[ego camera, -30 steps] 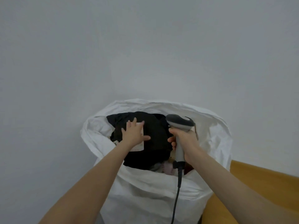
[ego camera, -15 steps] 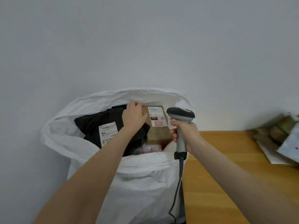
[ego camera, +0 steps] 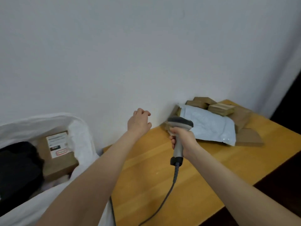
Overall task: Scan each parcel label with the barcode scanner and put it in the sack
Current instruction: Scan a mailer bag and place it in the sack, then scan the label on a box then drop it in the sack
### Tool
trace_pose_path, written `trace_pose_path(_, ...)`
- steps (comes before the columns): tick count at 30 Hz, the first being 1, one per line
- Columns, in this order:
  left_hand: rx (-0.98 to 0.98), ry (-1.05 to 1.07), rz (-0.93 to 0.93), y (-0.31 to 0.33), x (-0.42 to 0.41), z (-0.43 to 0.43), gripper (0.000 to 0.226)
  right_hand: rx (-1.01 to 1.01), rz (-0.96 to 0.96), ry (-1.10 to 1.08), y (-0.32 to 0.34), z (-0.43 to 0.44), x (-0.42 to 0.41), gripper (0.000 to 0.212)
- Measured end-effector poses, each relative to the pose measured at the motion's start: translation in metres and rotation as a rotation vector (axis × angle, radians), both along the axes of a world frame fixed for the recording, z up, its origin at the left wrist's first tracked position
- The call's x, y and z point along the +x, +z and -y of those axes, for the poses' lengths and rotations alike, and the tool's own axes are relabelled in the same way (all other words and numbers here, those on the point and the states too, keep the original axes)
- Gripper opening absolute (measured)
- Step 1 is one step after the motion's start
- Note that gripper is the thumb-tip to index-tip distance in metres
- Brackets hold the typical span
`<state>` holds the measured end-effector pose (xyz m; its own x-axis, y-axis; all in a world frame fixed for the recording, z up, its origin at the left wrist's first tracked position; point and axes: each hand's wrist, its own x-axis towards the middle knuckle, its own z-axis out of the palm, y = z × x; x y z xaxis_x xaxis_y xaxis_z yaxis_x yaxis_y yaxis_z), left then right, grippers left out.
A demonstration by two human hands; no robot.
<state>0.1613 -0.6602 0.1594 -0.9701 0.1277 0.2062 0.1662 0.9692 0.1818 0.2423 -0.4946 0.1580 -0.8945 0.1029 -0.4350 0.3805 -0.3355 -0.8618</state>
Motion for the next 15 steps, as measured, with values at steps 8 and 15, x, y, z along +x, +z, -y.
trace_pose_path(8,-0.056,-0.120,0.208,-0.054,-0.055,-0.223,0.051,0.006,0.120,-0.137,-0.039,-0.206,-0.034,0.009)
trace_pose_path(15,-0.015,-0.077,0.332,-0.091,-0.093,-0.326,0.065,0.035,0.156,-0.248,-0.051,-0.325,-0.084,0.012)
